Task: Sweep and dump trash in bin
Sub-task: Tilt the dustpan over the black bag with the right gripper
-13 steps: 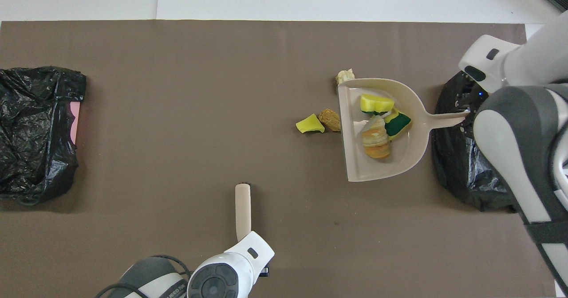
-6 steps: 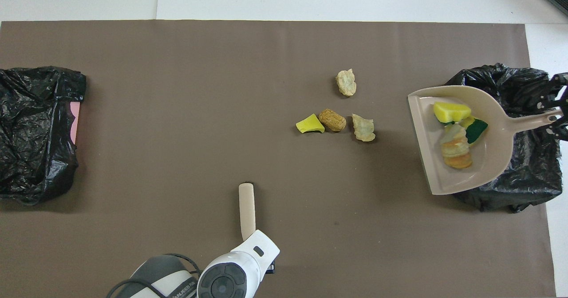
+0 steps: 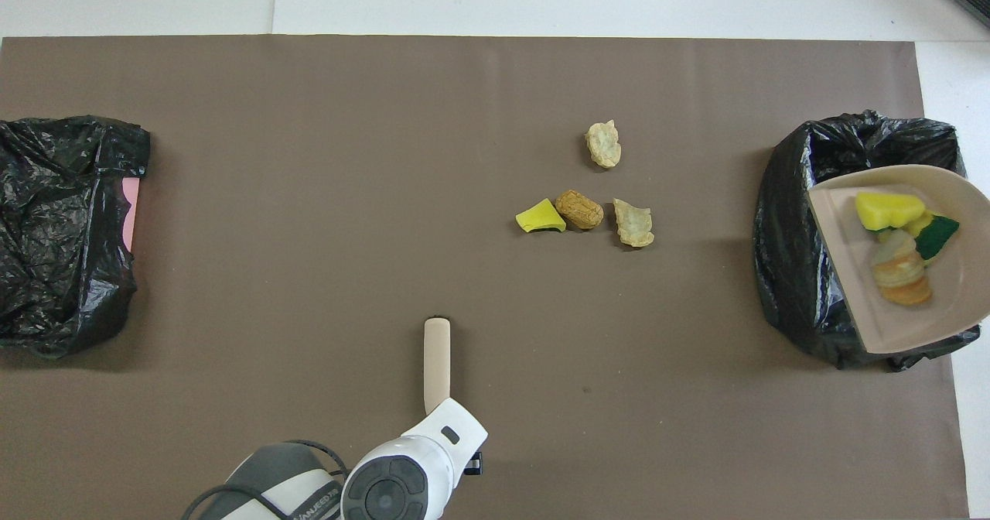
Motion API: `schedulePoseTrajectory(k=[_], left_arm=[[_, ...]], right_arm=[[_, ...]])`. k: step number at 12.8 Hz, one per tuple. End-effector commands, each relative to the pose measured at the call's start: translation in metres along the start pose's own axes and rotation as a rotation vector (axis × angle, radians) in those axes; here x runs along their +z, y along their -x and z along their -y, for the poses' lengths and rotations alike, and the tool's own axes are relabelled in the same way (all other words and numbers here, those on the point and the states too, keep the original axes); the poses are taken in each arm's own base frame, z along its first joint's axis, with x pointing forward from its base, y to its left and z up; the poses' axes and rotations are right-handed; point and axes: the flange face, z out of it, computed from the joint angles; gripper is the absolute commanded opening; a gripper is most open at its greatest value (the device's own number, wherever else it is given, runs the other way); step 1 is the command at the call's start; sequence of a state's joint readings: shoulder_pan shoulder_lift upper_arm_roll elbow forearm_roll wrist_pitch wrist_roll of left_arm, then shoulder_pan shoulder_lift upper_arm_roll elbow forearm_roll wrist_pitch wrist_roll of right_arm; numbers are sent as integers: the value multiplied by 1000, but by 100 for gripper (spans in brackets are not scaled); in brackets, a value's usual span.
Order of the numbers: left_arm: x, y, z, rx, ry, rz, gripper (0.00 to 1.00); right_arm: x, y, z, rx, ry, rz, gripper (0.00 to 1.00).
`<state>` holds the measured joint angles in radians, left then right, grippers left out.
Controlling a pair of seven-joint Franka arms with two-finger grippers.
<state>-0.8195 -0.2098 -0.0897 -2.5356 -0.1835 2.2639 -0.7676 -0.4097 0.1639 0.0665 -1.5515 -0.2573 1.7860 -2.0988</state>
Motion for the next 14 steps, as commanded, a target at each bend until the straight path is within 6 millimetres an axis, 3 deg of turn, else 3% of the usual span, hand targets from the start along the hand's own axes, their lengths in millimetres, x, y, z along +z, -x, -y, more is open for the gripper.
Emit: schedulePoseTrajectory(k=[1,3,5,7,11,14], left_arm=[[-24,-35,7,-70,32,3,100],[-64,-75,29,-117,61,-7,100],[-112,-112,68,-145,87,-21,100],[-144,-134,100,-119,82,-6,100],[-175,-172,180,-78,77,-49,100],[-183,-187,236,-51,40,-77,100]], right_arm=[[-6,8,2,-16,13,96,0],[-3,11,1,46,10,174,0],[-3,3,2,157,-9,263,0],[-3,-8,3,231,-14,308,0],[-10,-44,-11,149,-27,438,0],[-15,-71,-16,53,-14,547,0]])
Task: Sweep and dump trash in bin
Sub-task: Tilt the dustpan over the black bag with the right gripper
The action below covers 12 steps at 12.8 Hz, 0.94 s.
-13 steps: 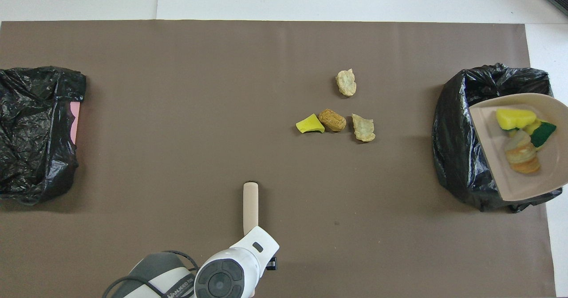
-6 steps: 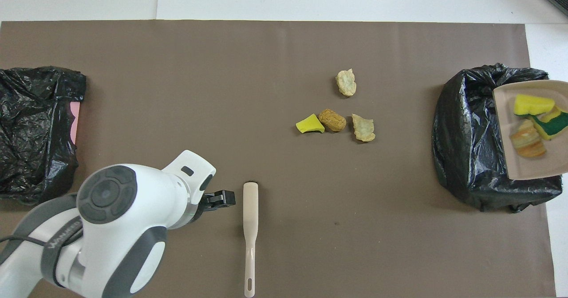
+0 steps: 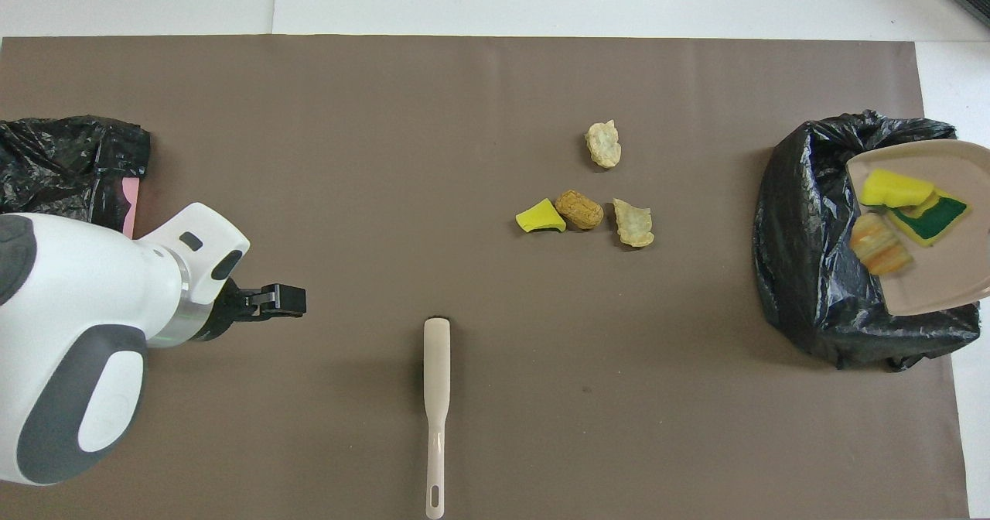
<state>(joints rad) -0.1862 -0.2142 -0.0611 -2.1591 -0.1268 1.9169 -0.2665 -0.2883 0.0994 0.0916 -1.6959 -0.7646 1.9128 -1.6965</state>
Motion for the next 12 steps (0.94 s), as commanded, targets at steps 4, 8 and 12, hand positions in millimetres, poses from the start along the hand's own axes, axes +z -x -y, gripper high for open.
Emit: schedulePoseTrajectory(k=[4,8,12], left_arm=[[-56,-30,74,60,-76,-41,100],[-118,-47,96,49,-92,-103,100],[-159,-58,91,94,-146,-143,100]], right_arm=[[-18,-23,10,-95,82,152,0],[-14,-14,21,-127,47,234,0],[-17,-1,44,-125,35,276,0]])
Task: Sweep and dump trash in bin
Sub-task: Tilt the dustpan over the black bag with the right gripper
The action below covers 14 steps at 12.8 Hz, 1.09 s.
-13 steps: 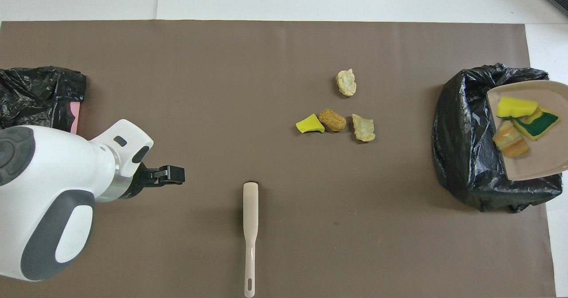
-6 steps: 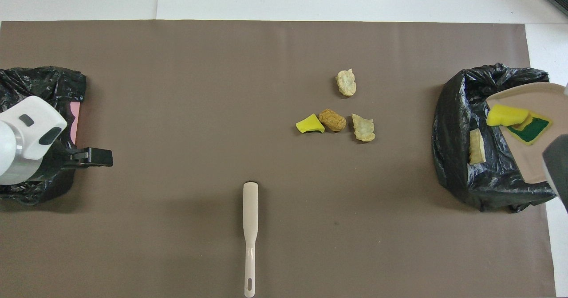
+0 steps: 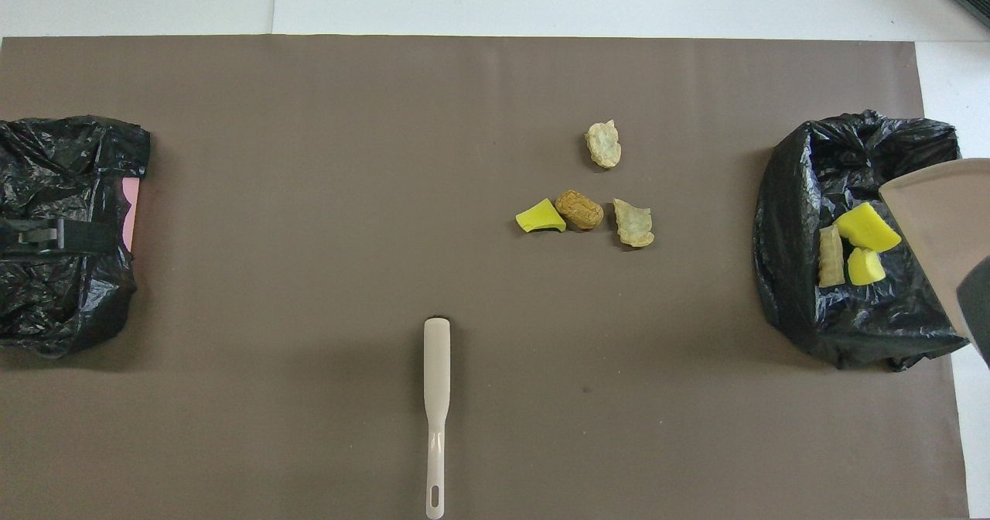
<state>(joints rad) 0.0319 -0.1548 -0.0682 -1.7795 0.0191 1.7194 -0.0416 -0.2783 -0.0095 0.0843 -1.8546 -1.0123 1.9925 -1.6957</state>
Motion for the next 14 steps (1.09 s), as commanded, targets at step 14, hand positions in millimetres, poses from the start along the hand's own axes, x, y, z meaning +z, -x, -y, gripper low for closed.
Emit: schedulePoseTrajectory(k=[14], left_arm=[[-16,-17,3,19,33,-27,100]], right_arm=[[-61,5,-15,257,156,-274,0]])
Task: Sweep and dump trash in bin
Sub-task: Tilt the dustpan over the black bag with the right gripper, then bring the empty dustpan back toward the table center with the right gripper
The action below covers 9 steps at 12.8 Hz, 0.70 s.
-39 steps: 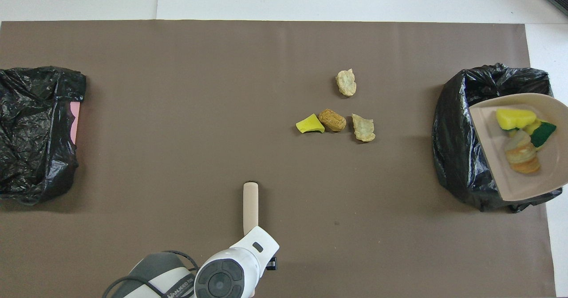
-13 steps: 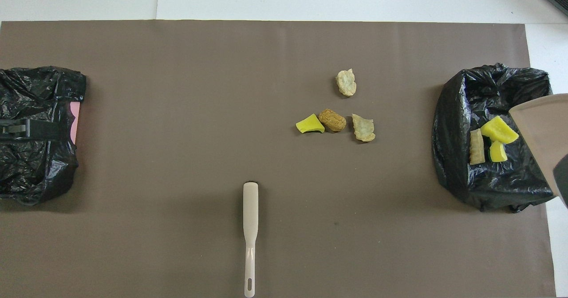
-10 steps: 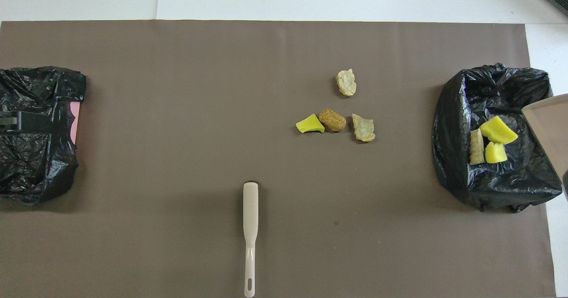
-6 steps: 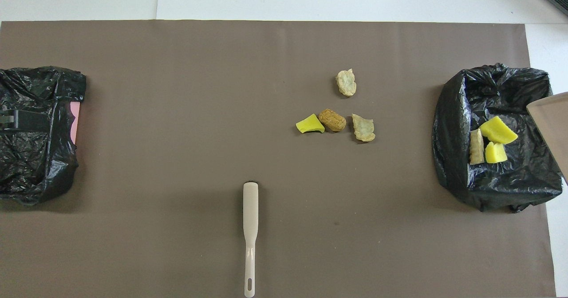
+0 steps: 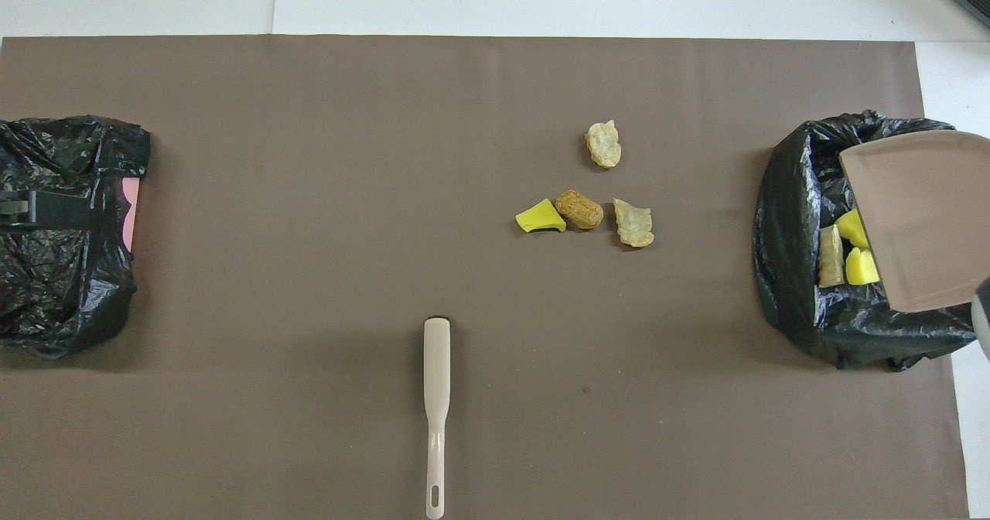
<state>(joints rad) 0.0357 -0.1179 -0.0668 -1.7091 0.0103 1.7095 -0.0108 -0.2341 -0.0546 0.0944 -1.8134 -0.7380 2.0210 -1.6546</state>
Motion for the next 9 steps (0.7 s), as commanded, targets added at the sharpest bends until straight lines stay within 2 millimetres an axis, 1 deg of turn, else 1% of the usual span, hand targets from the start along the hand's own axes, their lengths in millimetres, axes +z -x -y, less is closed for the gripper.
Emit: schedulePoseTrajectory(k=[1,3,4,5,6,7,8,9], left_arm=[[-6,-5,-2,-28,49,-10,100],[-24,1,1,-40,77,-14,100],[-25,2,3,-36,65,4,100],[-31,2,-1,-31,66,3,100],[-34,4,-1,-33,65,9,100],[-35,6,1,-36,63,18,100],[-36,7,1,-33,63,18,100],[-40,9,4,-29,58,12,100]], right_arm=[[-3,-8,-9,116,4,-108,0],[-2,-18,-5,182,-24,-206,0],[-7,-28,-5,203,-45,-259,0],[-12,-39,-5,241,-69,-303,0],[-14,-46,-4,291,-95,-330,0],[-21,-58,-6,323,-115,-359,0],[-26,-74,-7,365,-150,-399,0],[-23,-90,-5,438,-198,-425,0]])
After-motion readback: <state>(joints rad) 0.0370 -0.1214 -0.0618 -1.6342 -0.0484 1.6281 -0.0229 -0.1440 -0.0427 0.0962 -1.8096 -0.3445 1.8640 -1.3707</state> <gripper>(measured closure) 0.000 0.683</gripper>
